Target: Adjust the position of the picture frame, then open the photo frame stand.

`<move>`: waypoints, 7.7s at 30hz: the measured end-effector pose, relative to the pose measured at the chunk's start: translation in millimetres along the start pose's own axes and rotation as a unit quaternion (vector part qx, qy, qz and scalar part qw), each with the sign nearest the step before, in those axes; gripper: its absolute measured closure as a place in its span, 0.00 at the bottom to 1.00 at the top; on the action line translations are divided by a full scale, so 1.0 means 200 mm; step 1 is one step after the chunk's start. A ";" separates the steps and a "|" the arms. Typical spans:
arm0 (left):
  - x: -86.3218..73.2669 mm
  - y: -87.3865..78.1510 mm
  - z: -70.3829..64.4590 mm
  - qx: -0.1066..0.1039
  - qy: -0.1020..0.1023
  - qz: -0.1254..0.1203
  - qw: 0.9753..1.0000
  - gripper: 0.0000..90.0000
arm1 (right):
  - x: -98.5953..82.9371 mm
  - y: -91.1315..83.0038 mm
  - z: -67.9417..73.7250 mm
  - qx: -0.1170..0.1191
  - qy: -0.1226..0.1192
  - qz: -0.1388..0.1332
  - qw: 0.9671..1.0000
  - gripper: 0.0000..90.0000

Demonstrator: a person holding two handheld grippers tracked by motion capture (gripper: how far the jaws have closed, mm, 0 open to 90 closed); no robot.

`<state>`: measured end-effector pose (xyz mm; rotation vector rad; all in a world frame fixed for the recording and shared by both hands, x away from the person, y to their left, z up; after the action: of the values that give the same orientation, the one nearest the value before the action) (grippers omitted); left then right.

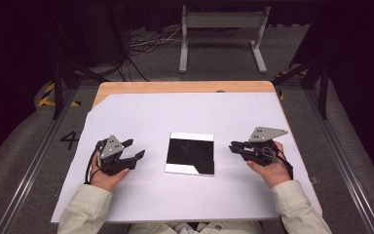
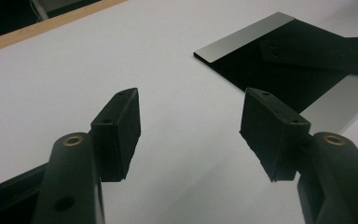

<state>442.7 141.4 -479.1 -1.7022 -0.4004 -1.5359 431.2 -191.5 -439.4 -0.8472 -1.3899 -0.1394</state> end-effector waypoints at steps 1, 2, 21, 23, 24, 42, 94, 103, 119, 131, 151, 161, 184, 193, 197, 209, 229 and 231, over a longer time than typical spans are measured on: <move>0.00 0.00 0.00 0.000 0.000 0.000 1.000 0.43 | 0.00 0.01 0.02 0.006 -0.003 0.004 1.000 0.93; 0.00 0.00 0.00 0.000 0.000 0.001 1.000 0.43 | 0.00 0.01 0.04 0.014 -0.006 0.007 1.000 0.95; 0.00 0.01 -0.01 -0.004 0.000 0.004 1.000 0.42 | -0.02 0.10 0.26 0.094 -0.043 0.058 0.993 1.00; 0.00 0.01 -0.01 -0.004 0.000 0.004 1.000 0.42 | -0.03 0.11 0.29 0.102 -0.046 0.065 0.992 1.00; 0.00 0.01 -0.01 -0.003 0.001 0.005 1.000 0.42 | -0.04 0.12 0.29 0.105 -0.047 0.068 0.991 1.00; -0.01 0.01 -0.02 -0.008 -0.001 0.009 1.000 0.42 | -0.17 0.24 0.42 0.148 -0.066 0.124 0.979 1.00; -0.01 0.02 -0.02 -0.010 -0.003 0.010 1.000 0.42 | -0.05 0.24 0.31 0.073 -0.019 0.056 0.996 0.92; -0.01 0.02 -0.02 -0.009 -0.002 0.012 1.000 0.42 | 0.00 0.19 0.22 0.028 0.020 0.026 0.999 0.80; -0.02 0.03 -0.02 -0.011 -0.001 0.012 1.000 0.41 | -0.04 0.15 0.10 -0.007 0.022 0.071 0.997 0.73; -0.02 0.03 -0.02 -0.011 -0.001 0.015 1.000 0.41 | -0.10 0.15 0.09 -0.003 0.019 0.132 0.991 0.79; -0.03 0.03 -0.02 -0.011 -0.001 0.017 1.000 0.41 | -0.20 0.20 0.17 0.038 0.008 0.209 0.977 0.86; -0.04 0.01 -0.01 -0.005 -0.005 0.018 1.000 0.41 | -0.24 0.23 0.19 0.048 -0.001 0.245 0.968 0.90; -0.07 -0.04 0.00 0.001 -0.011 0.021 1.000 0.40 | -0.21 0.24 0.20 0.049 -0.035 0.252 0.966 1.00; -0.08 -0.04 0.00 0.002 -0.011 0.022 1.000 0.40 | -0.13 0.20 0.20 0.050 -0.035 0.205 0.977 1.00; -0.08 -0.04 0.00 0.002 -0.011 0.021 1.000 0.40 | -0.07 0.19 0.19 0.047 -0.036 0.173 0.983 1.00; -0.08 -0.03 0.00 0.001 -0.009 0.025 1.000 0.40 | 0.01 0.19 0.18 0.049 -0.017 0.101 0.994 1.00; -0.08 -0.03 -0.01 0.000 -0.010 0.027 1.000 0.40 | 0.08 0.22 0.18 0.046 0.032 -0.011 0.998 1.00; -0.08 -0.03 -0.01 0.000 -0.010 0.027 1.000 0.40 | 0.08 0.22 0.18 0.046 0.031 -0.012 0.998 1.00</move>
<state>433.5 148.3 -492.9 -1.7154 -0.3619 -1.4808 431.2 -132.5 -446.8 -0.7444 -1.3375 -0.1185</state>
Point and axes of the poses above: each handheld gripper's, and its own axes: y roughly forward along the jaws, x roughly out of its top, z roughly to its left, the point moved 10 cm from there along y, roughly forward along the jaws, and after that the axes turned 9 degrees about -z, right-handed, at the moved point
